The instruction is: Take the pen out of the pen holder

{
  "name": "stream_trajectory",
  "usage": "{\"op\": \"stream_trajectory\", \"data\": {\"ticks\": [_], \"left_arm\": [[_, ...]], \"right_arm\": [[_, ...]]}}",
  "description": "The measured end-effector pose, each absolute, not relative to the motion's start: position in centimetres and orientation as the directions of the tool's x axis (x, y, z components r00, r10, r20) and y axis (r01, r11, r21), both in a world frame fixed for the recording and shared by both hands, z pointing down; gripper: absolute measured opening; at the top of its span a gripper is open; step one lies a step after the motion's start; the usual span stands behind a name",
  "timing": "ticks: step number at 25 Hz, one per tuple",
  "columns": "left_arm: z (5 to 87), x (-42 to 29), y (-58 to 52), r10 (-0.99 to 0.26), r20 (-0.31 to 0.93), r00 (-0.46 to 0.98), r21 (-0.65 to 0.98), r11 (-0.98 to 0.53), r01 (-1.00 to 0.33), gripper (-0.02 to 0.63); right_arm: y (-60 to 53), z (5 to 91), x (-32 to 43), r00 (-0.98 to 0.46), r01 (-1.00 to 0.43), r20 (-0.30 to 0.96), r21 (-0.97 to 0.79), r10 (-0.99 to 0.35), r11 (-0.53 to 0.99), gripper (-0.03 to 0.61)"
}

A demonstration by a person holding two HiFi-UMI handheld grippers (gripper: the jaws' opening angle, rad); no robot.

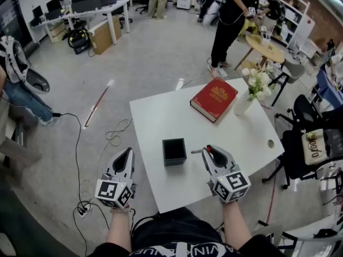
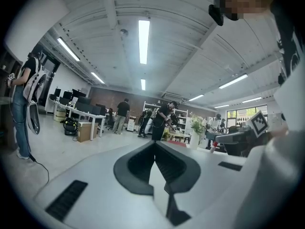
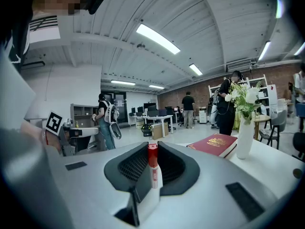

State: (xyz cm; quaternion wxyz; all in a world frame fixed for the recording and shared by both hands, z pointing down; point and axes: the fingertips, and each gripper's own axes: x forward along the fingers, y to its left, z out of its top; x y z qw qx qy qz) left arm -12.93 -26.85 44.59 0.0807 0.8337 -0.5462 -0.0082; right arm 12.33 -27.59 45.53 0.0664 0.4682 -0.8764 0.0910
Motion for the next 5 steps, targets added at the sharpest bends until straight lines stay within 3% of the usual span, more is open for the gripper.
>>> {"op": "stream_trajectory", "data": {"ticks": [5], "left_arm": [[44.69, -13.22, -26.85, -0.917, 0.073, 0.393, 0.145, -0.380, -0.913, 0.003]], "right_arm": [[-27.56, 45.71, 12.31, -0.552, -0.833, 0.203, -0.097, -0.809, 0.544, 0.069]]}}
